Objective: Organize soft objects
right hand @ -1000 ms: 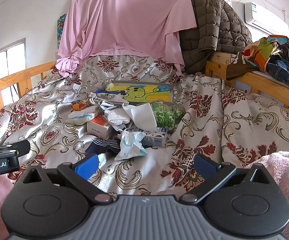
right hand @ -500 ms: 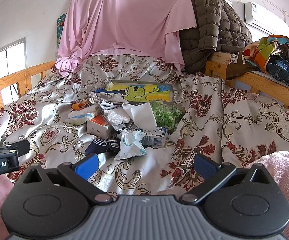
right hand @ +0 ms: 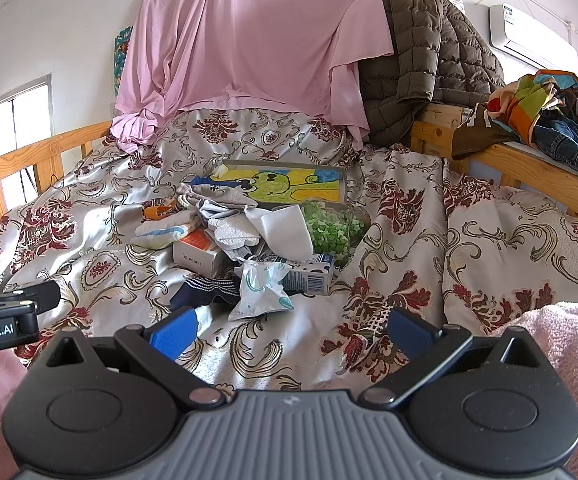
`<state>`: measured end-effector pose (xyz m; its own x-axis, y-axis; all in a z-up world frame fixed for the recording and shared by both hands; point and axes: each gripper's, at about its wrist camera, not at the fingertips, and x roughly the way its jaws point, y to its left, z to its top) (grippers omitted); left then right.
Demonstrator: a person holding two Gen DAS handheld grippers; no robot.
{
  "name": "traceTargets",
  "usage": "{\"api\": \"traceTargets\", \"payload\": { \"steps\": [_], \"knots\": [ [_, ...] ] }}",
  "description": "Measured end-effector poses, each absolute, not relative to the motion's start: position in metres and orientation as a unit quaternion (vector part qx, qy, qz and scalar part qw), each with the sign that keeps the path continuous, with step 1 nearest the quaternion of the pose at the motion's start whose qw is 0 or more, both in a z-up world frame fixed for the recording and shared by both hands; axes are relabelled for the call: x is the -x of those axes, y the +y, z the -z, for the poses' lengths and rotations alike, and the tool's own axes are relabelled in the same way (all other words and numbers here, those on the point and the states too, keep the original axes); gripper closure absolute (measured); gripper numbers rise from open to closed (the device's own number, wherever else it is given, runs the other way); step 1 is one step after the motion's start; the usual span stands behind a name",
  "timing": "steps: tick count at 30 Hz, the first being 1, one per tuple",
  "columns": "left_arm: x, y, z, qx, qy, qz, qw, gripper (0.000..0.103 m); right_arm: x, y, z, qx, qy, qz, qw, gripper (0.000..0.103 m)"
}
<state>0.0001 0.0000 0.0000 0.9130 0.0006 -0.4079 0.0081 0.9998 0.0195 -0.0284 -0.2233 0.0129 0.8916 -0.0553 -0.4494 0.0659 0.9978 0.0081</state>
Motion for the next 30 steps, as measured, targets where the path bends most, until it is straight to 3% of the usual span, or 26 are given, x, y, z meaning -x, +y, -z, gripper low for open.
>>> {"api": "traceTargets", "payload": {
  "steps": [17,22,30],
  "knots": [
    [-0.004,0.005,0.002,0.011,0.221,0.025,0.975,0.001,0.023,-0.222,-0.009,-0.008,0.244,0.036,0.969,0.0],
    [-0.032,0.003,-0.002,0.038,0.275,0.054,0.959,0.001,0.017,-0.226,-0.014,-0.007,0.259,0.043,0.965,0.0],
    [-0.069,-0.006,-0.015,-0.003,0.279,0.091,0.956,0.001,-0.008,-0.239,-0.02,-0.017,0.286,0.023,0.958,0.0]
  ]
}}
